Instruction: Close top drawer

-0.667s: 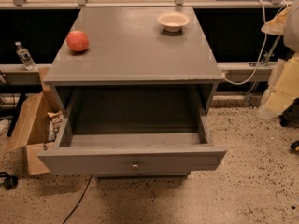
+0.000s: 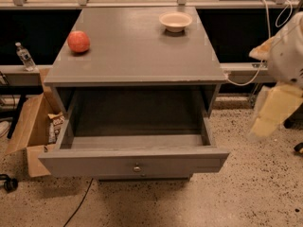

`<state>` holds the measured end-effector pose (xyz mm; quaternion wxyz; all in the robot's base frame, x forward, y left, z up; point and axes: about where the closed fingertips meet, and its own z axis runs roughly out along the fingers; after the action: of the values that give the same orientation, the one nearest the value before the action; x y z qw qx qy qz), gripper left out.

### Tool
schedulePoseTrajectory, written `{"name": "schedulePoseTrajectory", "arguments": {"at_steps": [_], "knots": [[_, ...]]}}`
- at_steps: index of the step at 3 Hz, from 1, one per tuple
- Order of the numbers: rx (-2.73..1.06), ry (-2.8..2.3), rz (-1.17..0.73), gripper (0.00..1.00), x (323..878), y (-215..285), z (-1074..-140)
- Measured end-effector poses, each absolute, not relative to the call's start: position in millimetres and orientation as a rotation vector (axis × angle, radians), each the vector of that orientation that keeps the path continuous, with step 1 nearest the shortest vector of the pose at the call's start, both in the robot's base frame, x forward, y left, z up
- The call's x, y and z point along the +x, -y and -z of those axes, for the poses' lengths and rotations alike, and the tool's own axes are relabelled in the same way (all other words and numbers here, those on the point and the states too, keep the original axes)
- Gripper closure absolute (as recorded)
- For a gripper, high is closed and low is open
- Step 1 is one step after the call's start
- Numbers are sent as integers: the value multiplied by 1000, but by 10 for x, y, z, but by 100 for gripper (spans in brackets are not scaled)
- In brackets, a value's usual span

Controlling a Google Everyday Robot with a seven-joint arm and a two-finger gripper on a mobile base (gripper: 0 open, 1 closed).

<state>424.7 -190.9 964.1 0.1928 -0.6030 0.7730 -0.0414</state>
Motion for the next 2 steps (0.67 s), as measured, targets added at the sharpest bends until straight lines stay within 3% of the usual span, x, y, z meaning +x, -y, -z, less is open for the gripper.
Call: {"name": "schedulePoseTrajectory", "arguments": {"at_steps": [1, 2], "knots": [[-1729, -2206, -19, 0, 4038, 1673, -8973], [-1729, -2206, -19, 0, 4038, 1673, -8973]]}}
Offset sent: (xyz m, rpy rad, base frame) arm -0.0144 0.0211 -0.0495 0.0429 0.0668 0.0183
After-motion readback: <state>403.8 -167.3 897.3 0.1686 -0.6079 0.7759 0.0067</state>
